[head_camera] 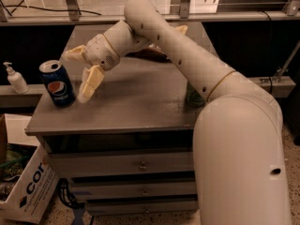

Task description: Place pepsi can upright

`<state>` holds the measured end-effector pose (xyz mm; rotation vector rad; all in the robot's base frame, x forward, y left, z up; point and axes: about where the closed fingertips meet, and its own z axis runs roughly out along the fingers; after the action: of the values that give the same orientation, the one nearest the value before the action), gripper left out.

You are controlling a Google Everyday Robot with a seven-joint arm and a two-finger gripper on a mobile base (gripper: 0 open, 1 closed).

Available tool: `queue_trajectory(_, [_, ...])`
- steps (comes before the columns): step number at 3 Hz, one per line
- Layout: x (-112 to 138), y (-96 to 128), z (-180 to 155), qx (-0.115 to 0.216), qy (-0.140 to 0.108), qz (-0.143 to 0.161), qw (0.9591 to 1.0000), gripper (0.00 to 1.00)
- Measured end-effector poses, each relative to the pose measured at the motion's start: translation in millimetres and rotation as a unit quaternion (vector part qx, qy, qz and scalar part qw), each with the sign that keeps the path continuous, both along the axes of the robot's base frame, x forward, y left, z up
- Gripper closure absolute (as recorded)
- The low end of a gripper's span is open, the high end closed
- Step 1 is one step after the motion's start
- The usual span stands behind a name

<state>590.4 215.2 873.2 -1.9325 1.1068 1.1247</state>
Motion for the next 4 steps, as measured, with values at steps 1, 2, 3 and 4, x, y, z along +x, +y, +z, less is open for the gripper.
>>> queue_trajectory(1, [9.6,-35.2,19.1,0.01,-0.028,-0.039,0.9988,0.0])
queue_trajectory(2, [21.4,-72.5,38.2,0.023,-0.057,-0.084,0.9945,0.0])
queue_trajectory(3, [35.1,-106.5,58.8,0.03,-0.096,-0.133,0.9859,0.0])
queue_trajectory(4, [49.2,-131.7,71.9,0.037,-0.129,-0.175,0.9755,0.0])
